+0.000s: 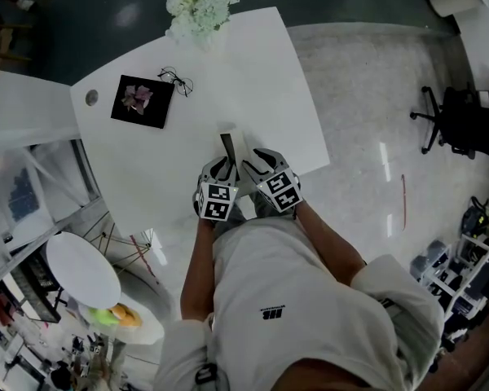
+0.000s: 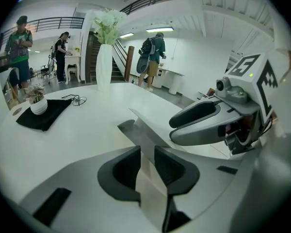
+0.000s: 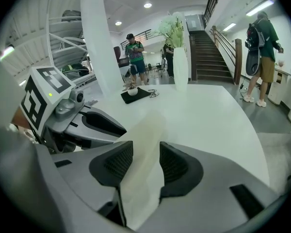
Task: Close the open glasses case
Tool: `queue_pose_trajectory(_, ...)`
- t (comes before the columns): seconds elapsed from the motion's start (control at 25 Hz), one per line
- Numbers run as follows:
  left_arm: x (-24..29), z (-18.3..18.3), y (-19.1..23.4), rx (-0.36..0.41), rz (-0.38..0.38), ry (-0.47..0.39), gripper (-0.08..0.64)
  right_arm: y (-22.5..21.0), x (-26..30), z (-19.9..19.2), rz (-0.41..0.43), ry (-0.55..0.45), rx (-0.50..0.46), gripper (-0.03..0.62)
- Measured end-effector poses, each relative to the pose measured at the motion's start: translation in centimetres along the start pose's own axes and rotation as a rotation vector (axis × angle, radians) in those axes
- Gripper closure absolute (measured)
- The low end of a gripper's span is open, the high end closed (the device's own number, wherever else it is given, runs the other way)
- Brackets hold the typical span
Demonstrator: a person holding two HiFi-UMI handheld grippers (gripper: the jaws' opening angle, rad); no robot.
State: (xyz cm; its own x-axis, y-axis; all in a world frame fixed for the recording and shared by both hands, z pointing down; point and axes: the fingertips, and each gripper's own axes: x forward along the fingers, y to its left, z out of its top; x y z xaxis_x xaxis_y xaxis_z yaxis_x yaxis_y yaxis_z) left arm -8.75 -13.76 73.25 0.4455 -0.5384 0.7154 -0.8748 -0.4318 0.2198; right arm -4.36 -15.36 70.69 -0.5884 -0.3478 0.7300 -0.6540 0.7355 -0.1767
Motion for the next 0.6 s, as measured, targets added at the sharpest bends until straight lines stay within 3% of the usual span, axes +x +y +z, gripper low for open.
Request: queue_pose_trajectory(0.6,-0.5,-1.2,0.9,-0.009,0.013,0.014,0.471,0.8,0.7,0.2,0.009,0.007,-0.014,0.417)
